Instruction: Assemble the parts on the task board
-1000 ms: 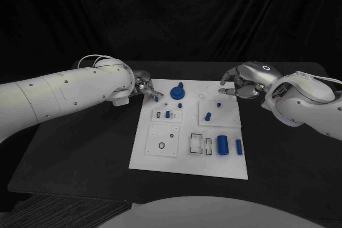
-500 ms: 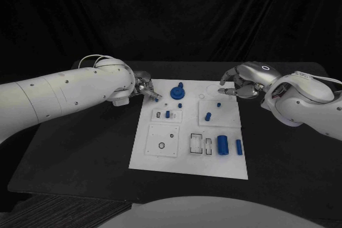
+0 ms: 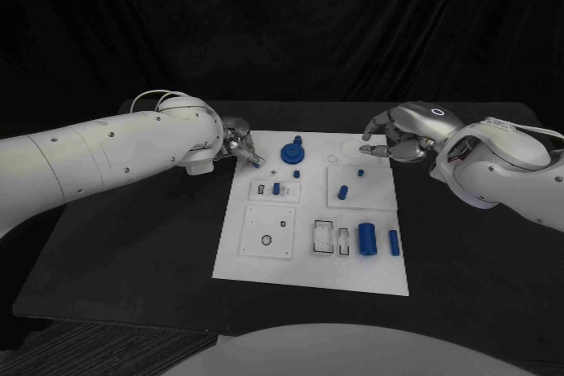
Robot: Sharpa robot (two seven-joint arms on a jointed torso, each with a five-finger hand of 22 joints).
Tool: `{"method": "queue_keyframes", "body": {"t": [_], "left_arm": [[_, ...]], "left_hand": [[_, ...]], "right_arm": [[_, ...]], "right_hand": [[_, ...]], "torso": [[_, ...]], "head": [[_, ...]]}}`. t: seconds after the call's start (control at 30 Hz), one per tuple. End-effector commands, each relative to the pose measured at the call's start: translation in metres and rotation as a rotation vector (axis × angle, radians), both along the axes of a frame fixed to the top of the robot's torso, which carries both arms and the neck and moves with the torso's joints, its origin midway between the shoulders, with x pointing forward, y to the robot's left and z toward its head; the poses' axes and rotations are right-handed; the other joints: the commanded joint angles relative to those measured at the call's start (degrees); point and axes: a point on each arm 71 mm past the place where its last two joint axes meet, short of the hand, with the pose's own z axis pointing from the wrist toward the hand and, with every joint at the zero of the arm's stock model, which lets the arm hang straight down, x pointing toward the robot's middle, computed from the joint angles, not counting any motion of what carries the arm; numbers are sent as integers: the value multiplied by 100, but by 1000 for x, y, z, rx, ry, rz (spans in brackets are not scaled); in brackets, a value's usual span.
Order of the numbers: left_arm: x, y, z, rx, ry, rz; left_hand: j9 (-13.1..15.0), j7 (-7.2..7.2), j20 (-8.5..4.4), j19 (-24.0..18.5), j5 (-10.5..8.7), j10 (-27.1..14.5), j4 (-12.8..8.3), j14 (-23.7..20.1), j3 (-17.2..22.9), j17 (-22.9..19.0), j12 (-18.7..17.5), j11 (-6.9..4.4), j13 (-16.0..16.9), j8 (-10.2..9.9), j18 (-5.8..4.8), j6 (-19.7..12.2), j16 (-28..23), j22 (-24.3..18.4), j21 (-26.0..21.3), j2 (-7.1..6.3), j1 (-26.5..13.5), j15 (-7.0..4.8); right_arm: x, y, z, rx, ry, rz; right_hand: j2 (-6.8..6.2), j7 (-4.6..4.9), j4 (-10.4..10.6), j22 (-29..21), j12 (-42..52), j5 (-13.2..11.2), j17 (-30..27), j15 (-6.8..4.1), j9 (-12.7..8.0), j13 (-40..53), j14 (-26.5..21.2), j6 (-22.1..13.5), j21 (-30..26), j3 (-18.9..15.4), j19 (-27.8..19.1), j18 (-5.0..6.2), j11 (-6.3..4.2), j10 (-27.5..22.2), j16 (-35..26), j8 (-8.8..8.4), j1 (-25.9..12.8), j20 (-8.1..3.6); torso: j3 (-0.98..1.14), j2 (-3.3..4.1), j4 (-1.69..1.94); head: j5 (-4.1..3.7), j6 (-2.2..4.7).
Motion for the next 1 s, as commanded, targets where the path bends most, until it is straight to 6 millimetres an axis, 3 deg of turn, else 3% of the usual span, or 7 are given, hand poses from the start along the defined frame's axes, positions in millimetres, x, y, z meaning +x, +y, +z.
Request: {"method": "queue_keyframes", "body": {"t": [0.03,0.33,0.5,0.8,1.0], "left_arm": [[-1,-2,-1,-5,9,-19],[-1,0,-2,-6,11,-21],[-1,1,-1,-11,9,-23],[-1,3,-1,-25,0,-29],[-2,3,1,-50,-25,-33]], "left_hand": [[-18,-52,-24,159,-35,590,-27,605,157,1509,-3,-40,1499,-50,51,-14,15,1274,-50,-6,88,-33],[-43,-53,-26,143,238,590,-79,605,608,1509,-3,-41,1499,-96,56,20,15,1267,-72,-149,95,-36],[-32,-50,-27,137,527,590,-140,605,1184,1509,-3,-41,1499,-121,57,35,15,1265,-80,-354,23,-38],[-87,-22,-27,130,603,590,-550,605,2332,1509,-3,-27,1499,-189,59,95,15,1262,-87,-732,-60,-30],[-84,-6,-18,127,666,590,-739,605,2719,1509,-3,-21,1499,-180,60,147,15,1261,-90,-843,-177,-22]], "right_arm": [[0,-1,-1,-2,3,-11],[1,0,-1,-3,4,-11],[1,-1,-2,-4,7,-12],[0,-1,-4,-7,13,-16],[0,-2,-4,-7,15,-18]], "right_hand": [[13,9,-7,980,20,33,1311,-16,1,1510,546,30,-25,10,-25,85,-13,600,-24,26,34,-12],[48,6,-12,978,20,115,1306,-18,-1,1510,545,35,-37,31,-27,86,-15,600,-29,25,60,-14],[62,3,-19,977,20,197,1305,-20,-3,1510,544,38,-47,43,-28,88,-18,600,-31,23,82,-16],[80,-5,-37,972,20,338,1293,-25,-3,1510,541,62,-71,67,-33,91,-24,600,-43,30,125,-20],[83,-7,-44,972,20,383,1292,-26,-4,1510,541,64,-77,75,-34,92,-26,600,-44,29,139,-21]], "torso": [[1,1,1],[-2,-2,-2],[-4,-1,-1],[-6,1,1],[-8,-1,-1]], "head": [[3,-1],[15,-1],[13,-1],[17,-1],[23,-1]]}}
